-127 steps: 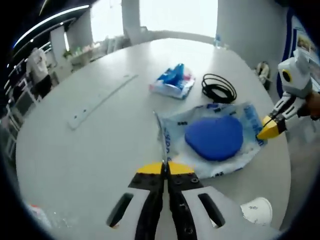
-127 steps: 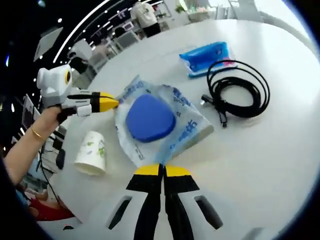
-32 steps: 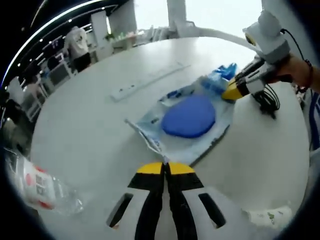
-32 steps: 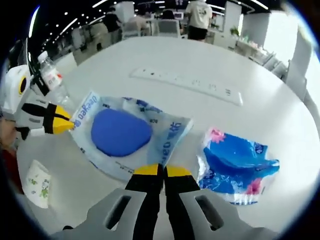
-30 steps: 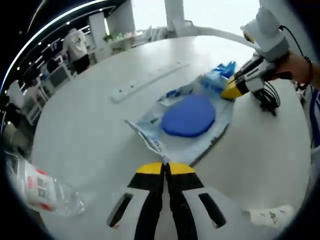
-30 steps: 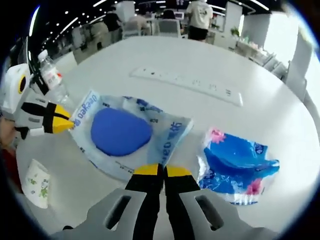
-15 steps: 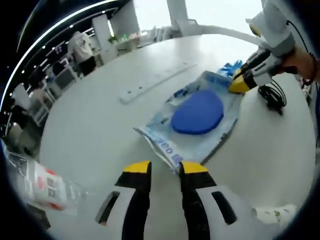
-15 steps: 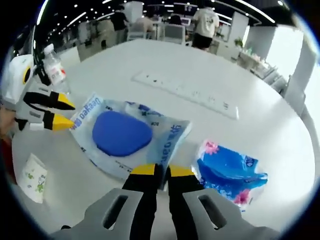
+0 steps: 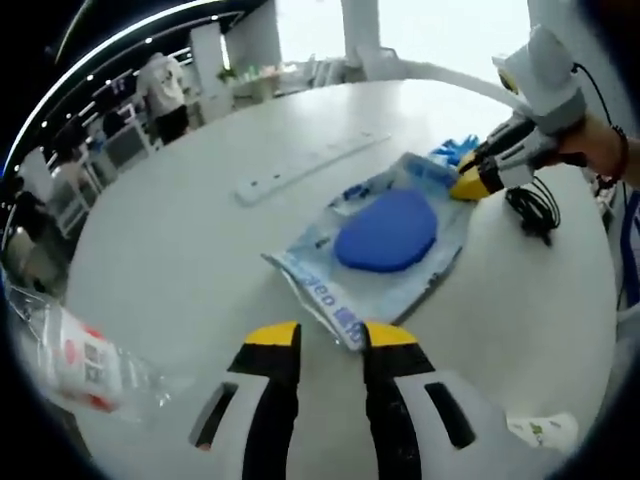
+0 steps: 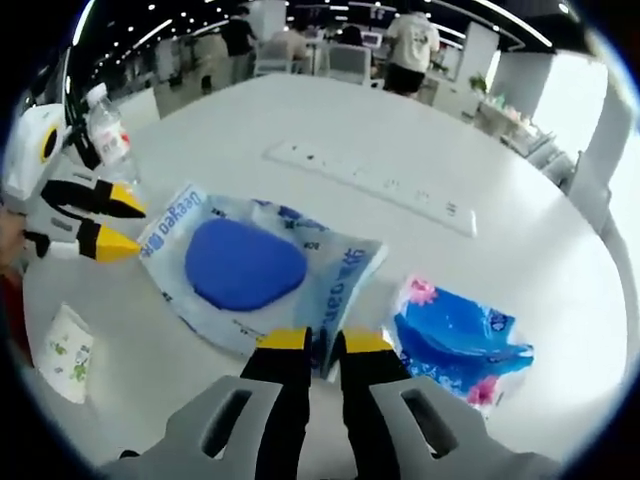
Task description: Arrange the tabletop items into an orderly group along one side of the table until the central work area is clear of visible clutter.
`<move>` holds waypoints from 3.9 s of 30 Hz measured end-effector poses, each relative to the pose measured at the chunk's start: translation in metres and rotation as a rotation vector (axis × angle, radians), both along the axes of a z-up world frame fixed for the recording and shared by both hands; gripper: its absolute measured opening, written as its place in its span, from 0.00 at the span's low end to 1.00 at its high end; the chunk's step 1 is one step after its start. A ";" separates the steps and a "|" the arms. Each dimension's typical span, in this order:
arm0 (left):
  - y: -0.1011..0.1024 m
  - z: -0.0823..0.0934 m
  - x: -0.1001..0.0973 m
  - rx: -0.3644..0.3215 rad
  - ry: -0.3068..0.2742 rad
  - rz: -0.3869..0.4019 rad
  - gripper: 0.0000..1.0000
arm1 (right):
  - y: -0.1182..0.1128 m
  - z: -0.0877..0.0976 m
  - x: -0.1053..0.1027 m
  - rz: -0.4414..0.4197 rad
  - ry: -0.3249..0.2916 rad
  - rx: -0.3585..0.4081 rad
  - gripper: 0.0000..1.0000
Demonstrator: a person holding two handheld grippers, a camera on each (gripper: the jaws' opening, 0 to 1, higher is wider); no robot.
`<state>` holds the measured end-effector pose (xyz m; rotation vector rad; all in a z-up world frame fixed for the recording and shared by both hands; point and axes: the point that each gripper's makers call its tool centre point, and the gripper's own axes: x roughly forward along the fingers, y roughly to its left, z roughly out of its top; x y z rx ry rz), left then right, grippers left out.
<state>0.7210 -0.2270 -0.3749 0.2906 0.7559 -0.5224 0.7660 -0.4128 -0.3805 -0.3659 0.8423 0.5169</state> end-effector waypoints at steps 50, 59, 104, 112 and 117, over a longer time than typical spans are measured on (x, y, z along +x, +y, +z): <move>-0.003 0.063 -0.050 -0.121 -0.120 -0.026 0.99 | 0.005 0.080 -0.066 0.146 -0.129 0.216 0.99; 0.003 0.075 -0.072 -0.155 -0.155 -0.026 0.99 | -0.007 0.082 -0.101 0.159 -0.132 0.211 0.99; -0.007 0.044 -0.160 -0.068 -0.213 -0.093 0.78 | -0.041 0.069 -0.216 0.139 -0.106 0.236 0.99; -0.006 0.034 -0.166 -0.097 -0.174 -0.097 0.48 | -0.047 0.060 -0.222 0.106 -0.080 0.237 0.97; -0.006 0.031 -0.171 -0.089 -0.163 -0.106 0.33 | -0.049 0.058 -0.223 0.091 -0.077 0.238 0.97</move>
